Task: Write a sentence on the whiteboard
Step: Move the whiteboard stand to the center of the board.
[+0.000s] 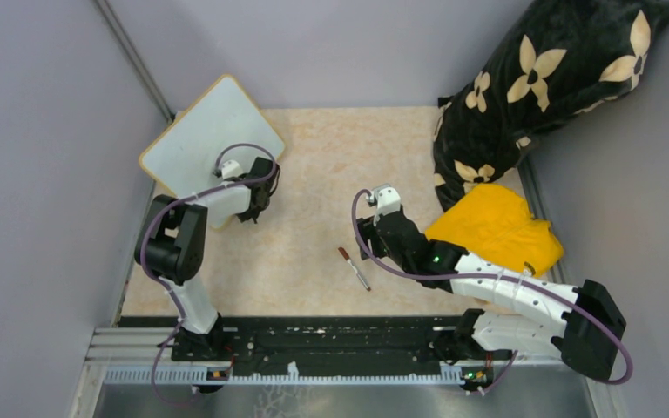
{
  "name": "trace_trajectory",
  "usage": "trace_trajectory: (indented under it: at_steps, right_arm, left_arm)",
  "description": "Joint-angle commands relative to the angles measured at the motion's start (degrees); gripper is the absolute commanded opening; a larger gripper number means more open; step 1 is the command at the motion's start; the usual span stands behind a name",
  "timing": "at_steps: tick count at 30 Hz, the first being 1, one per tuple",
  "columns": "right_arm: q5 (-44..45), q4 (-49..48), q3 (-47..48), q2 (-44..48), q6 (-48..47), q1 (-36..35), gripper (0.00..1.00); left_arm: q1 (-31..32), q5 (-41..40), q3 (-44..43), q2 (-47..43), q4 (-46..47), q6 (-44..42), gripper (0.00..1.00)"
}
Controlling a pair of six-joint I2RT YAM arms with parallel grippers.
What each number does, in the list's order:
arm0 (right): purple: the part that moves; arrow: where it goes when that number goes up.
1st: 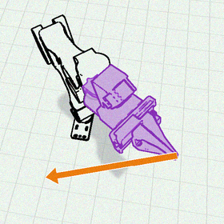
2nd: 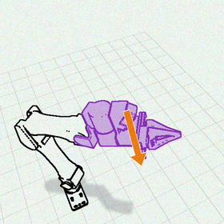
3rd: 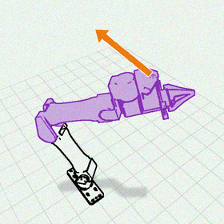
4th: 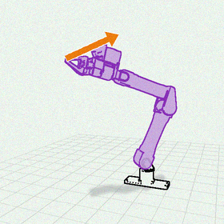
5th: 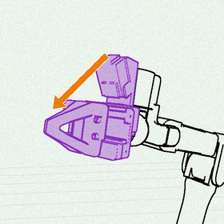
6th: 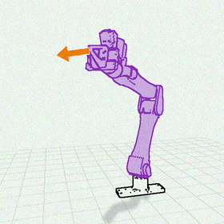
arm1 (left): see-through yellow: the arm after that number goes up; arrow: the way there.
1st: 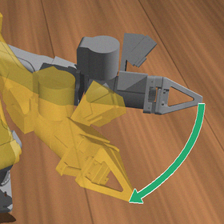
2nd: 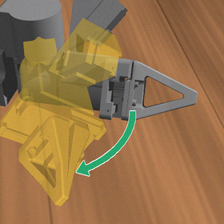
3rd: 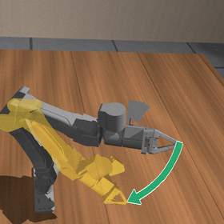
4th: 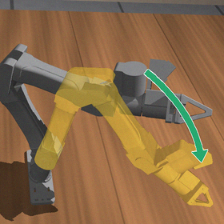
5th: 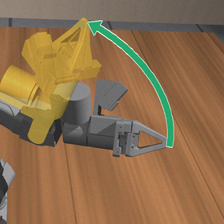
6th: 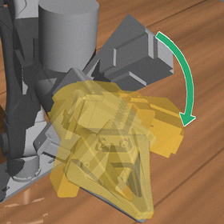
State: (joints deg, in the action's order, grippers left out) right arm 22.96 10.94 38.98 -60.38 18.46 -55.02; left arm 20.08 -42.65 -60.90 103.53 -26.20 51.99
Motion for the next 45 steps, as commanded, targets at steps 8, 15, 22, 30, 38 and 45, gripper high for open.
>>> trace_trajectory:
  at_steps: [8,15,22,30,38,45]
  right_arm:
    - [1.47,-1.70,-0.65,1.08,-0.11,-0.52,0.66]
    - [1.52,-1.78,-1.17,1.45,0.00,-0.52,0.66]
    - [1.43,-1.62,-1.52,2.05,0.15,-0.51,0.66]
    - [1.39,-1.31,-1.76,2.83,0.15,-0.51,0.66]
    - [0.97,-1.27,-2.06,3.51,0.37,-0.52,0.66]
    - [1.05,-0.45,-2.70,4.99,1.02,-0.53,0.66]
  left_arm:
    - [0.62,2.22,1.12,1.74,1.33,-0.83,0.04]
    - [3.78,3.08,2.85,0.85,3.41,-2.04,0.00]
    - [6.11,8.80,5.29,-0.15,8.27,-6.69,0.00]
    - [8.74,18.32,9.45,-2.42,17.90,-16.00,0.00]
    - [11.94,27.14,12.97,-3.24,24.61,-23.13,0.00]
    - [14.97,30.61,13.66,-3.14,25.71,-27.72,0.00]
